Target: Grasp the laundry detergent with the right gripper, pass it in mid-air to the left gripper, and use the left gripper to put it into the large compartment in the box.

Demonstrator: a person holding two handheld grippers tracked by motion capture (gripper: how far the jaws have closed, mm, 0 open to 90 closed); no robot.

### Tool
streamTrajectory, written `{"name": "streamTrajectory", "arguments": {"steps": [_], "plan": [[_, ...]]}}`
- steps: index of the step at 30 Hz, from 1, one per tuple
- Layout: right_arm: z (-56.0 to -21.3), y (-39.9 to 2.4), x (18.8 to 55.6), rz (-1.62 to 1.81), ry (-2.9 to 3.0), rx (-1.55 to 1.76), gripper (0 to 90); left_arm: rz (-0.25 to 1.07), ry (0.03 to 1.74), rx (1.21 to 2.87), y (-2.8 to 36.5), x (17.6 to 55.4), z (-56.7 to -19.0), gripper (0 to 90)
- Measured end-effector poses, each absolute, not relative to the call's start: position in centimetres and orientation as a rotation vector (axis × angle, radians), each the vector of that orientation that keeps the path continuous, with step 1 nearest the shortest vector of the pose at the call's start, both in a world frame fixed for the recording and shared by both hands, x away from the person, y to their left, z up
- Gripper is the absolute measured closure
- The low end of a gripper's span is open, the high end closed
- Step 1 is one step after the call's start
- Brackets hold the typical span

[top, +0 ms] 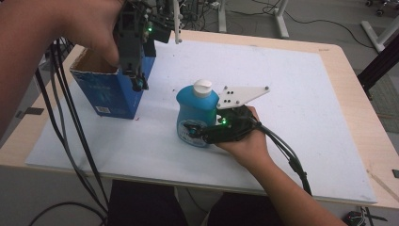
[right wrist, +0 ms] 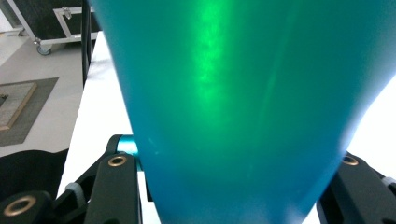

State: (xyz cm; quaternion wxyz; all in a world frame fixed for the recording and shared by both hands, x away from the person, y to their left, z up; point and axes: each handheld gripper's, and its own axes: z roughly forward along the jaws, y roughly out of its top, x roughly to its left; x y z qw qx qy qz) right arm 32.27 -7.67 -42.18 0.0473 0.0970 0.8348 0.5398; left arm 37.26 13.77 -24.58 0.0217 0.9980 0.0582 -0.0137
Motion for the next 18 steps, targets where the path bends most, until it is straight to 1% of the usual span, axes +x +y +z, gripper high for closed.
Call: {"name": "streamTrajectory", "arguments": {"steps": [4, 12, 15, 18], "plan": [[-41.9, -7.9, 32.4, 1.656, 2.544, 0.286, 45.8, -0.052, 0.188, 3.09, 13.6, 37.2, -24.6, 1.7], [-39.7, -9.4, 32.8, 1.655, 2.555, 0.26, 45.7, -0.031, 0.153, 3.08, 11.8, 36.5, -24.1, 1.7], [-39.0, -9.7, 32.9, 1.654, 2.559, 0.247, 45.7, -0.033, 0.12, 3.072, 10.8, 36.1, -23.7, 1.7], [-37.6, -10.1, 33.0, 1.633, 2.583, 0.191, 45.7, -0.052, 0.06, 3.058, 9.3, 35.5, -23.0, 1.7]]}}
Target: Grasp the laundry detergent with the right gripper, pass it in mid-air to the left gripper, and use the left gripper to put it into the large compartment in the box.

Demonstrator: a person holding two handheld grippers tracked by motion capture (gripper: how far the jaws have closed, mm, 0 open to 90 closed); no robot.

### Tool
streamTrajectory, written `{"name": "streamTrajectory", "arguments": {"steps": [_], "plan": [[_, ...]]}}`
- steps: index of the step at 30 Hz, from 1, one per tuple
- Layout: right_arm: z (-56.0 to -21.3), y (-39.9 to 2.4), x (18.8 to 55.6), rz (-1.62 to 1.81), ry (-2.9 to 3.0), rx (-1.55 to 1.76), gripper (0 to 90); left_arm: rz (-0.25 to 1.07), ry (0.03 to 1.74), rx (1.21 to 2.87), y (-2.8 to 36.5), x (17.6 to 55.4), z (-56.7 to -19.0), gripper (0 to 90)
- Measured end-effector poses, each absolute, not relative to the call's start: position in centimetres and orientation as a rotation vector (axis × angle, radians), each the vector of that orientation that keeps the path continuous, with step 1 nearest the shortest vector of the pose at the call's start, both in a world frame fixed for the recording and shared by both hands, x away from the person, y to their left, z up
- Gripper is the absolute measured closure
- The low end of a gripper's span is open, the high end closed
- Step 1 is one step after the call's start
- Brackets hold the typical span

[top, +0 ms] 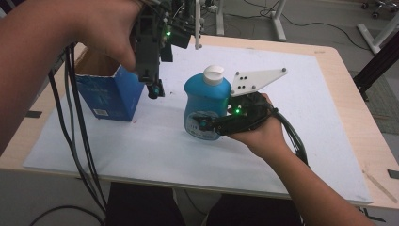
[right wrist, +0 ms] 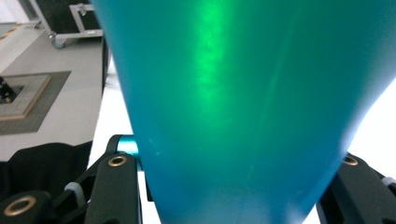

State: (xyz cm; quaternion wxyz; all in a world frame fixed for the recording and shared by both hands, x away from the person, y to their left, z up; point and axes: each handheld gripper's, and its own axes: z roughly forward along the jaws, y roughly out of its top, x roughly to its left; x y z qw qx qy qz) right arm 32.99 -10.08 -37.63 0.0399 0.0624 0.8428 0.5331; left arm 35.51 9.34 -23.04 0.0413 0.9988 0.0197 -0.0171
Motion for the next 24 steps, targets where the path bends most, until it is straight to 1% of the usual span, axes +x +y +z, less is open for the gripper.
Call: {"name": "streamTrajectory", "arguments": {"steps": [4, 11, 24], "plan": [[-36.3, -10.3, 33.2, 1.632, 2.596, 0.131, 45.7, -0.069, 0.025, 3.062, 7.9, 35.1, -22.5, 1.7], [-34.7, -10.0, 33.4, 1.604, 2.631, 0.058, 45.8, -0.072, 0.016, 3.038, 6.2, 34.8, -21.5, 1.7], [-33.9, -9.0, 34.0, 1.629, 2.682, 0.015, 45.9, -0.059, 0.003, 3.027, 4.2, 34.3, -21.1, 1.7]]}}
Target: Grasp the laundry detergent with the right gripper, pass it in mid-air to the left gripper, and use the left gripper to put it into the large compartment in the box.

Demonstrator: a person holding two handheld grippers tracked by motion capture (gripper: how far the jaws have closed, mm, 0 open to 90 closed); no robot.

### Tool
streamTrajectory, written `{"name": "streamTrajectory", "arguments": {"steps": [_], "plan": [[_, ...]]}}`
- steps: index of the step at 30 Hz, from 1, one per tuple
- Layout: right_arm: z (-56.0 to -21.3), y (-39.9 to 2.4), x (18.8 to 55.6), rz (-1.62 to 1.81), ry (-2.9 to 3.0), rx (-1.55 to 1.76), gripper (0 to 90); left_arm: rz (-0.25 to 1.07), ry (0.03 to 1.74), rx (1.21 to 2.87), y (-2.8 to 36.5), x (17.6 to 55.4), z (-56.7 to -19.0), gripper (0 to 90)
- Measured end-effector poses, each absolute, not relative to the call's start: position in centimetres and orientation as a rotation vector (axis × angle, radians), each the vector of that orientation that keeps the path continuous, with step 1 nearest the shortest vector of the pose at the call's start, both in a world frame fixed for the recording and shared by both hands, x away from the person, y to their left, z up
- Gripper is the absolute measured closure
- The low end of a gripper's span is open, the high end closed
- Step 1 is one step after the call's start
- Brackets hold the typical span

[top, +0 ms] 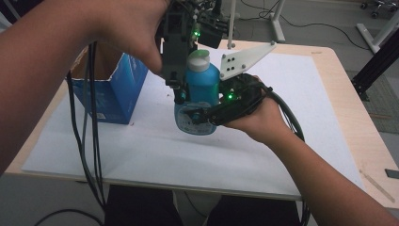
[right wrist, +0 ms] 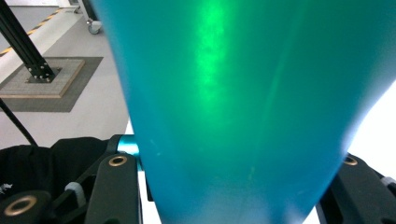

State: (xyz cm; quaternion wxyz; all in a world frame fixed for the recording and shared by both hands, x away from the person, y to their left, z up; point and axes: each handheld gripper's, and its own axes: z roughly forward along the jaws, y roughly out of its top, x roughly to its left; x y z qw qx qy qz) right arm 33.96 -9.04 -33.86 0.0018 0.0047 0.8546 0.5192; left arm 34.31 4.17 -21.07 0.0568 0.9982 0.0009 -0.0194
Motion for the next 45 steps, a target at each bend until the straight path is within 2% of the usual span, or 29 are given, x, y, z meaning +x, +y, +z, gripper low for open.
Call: {"name": "streamTrajectory", "arguments": {"steps": [17, 20, 27, 29, 45], "plan": [[-34.2, -8.6, 34.3, 1.654, 2.683, 0.018, 45.9, -0.07, 0.1, 3.075, 3.5, 34.7, -22.0, 3.0], [-34.2, -8.5, 34.2, 1.666, 2.683, 0.019, 45.9, -0.06, 0.103, 3.082, 3.4, 34.8, -22.1, 9.5], [-34.3, -8.5, 34.1, 1.662, 2.692, 0.027, 45.9, -0.068, 0.106, 3.088, 3.2, 34.7, -22.2, 9.5], [-34.3, -8.5, 34.2, 1.668, 2.688, 0.027, 45.9, -0.066, 0.097, 3.09, 3.2, 34.7, -22.2, 13.2], [-34.3, -8.5, 34.3, 1.675, 2.673, 0.027, 46.3, -0.056, 0.096, 3.084, 3.2, 34.6, -22.0, 22.1]]}}
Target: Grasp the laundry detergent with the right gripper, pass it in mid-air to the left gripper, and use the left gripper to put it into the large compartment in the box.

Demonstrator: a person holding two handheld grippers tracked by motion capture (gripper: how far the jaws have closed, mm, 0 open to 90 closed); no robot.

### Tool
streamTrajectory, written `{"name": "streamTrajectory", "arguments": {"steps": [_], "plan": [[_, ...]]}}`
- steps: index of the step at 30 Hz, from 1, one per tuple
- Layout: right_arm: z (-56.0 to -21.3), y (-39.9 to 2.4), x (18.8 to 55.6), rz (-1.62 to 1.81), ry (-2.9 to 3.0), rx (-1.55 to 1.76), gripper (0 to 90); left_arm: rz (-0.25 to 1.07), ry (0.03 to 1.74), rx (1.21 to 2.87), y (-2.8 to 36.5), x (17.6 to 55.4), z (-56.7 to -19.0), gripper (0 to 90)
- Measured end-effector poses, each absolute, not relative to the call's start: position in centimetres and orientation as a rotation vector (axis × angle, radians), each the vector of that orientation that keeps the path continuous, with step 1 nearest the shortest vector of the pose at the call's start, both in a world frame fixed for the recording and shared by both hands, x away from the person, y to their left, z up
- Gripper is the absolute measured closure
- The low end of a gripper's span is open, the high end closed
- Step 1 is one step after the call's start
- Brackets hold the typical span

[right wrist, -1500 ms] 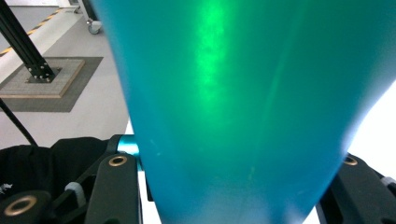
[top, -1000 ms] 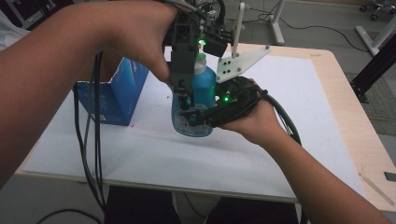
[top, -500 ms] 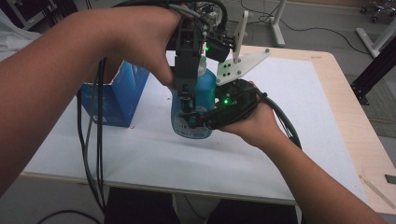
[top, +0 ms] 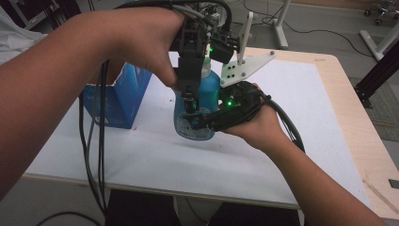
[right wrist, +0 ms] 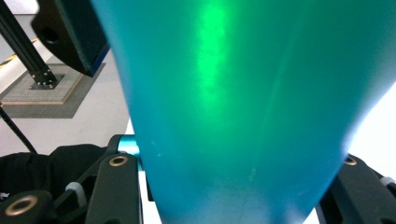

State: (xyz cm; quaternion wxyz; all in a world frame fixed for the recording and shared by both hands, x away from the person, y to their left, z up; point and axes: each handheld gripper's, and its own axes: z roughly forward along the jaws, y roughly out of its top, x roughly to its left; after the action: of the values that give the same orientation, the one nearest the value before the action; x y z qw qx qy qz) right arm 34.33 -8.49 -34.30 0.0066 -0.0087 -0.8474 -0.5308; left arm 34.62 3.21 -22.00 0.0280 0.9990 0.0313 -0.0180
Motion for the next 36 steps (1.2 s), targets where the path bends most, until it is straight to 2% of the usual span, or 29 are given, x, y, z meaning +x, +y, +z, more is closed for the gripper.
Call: {"name": "streamTrajectory", "arguments": {"steps": [15, 23, 36], "plan": [[-34.36, -8.4, 34.18, -1.649, -2.654, -0.03, 46.5, -0.06, 0.095, 3.096, 3.1, 34.65, -22.16, 27.4], [-34.37, -8.35, 34.15, -1.656, -2.648, -0.022, 46.6, -0.074, 0.102, 3.092, 2.97, 34.58, -22.16, 36.0], [-34.42, -8.45, 34.16, -1.66, -2.654, -0.004, 44.7, -0.038, 0.074, 3.097, 2.84, 34.42, -22.15, 37.9]]}}
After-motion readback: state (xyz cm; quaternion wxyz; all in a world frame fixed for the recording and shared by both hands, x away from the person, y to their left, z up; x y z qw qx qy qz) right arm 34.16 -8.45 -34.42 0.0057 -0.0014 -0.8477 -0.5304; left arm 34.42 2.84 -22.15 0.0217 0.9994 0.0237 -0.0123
